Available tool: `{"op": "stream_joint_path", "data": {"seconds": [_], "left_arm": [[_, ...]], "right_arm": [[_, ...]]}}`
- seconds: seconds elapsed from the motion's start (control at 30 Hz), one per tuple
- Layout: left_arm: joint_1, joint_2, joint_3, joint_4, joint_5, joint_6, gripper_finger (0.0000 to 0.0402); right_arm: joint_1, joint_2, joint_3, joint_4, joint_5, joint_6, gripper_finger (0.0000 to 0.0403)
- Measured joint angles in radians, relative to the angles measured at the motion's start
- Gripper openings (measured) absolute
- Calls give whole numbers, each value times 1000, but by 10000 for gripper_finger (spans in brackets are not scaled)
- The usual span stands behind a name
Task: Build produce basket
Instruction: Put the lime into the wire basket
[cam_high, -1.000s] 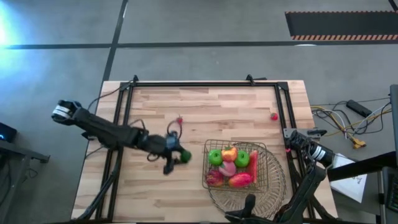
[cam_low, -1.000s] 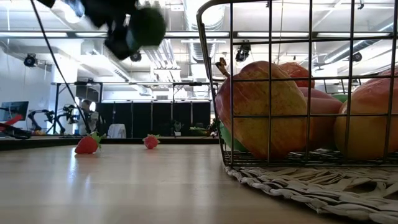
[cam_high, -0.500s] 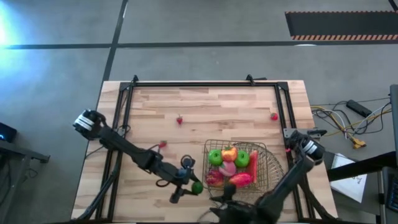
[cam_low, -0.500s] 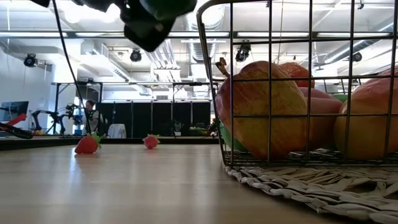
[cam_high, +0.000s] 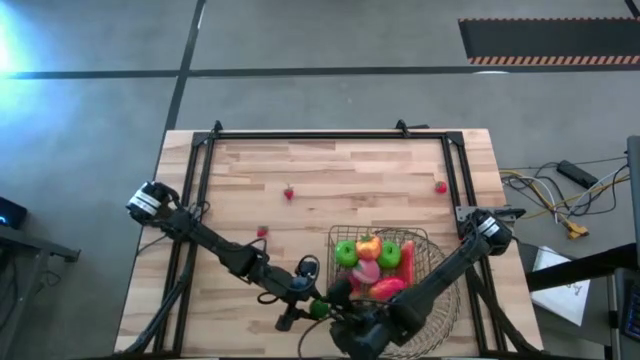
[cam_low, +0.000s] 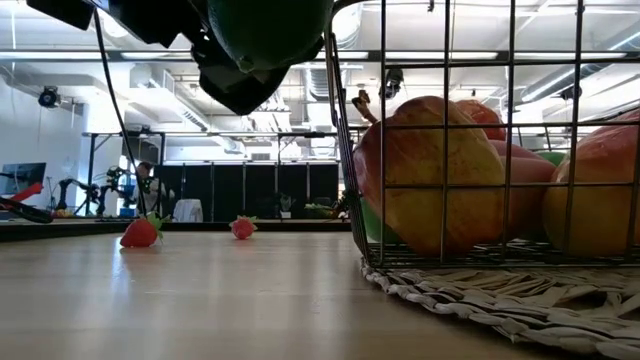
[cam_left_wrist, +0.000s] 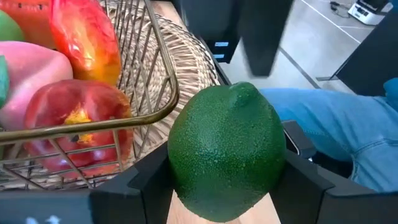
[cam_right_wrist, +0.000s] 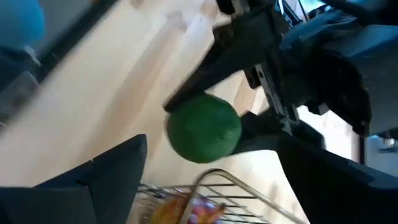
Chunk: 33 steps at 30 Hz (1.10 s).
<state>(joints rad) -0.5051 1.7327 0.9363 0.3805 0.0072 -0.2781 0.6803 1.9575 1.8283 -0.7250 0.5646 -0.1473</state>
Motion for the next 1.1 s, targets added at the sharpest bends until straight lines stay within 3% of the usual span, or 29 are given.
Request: {"op": "stream_joint_path", "data": {"seconds": [0.2,0.53,0.8,1.1], "left_arm": [[1,-4,5,-2,1,-7,199],[3,-7,39,2,25,-47,199],[13,-7,41,-3,62,-83,199],[17,-7,45,-6,73,-82,199]], "right_arm": [[-28,6,-11,11,-43,-133,357],[-40,9,-20,77,-112,-211,346],[-47,10,-44,115,-112,-290,299],[-55,10,-55,121,-117,-300,211]]}}
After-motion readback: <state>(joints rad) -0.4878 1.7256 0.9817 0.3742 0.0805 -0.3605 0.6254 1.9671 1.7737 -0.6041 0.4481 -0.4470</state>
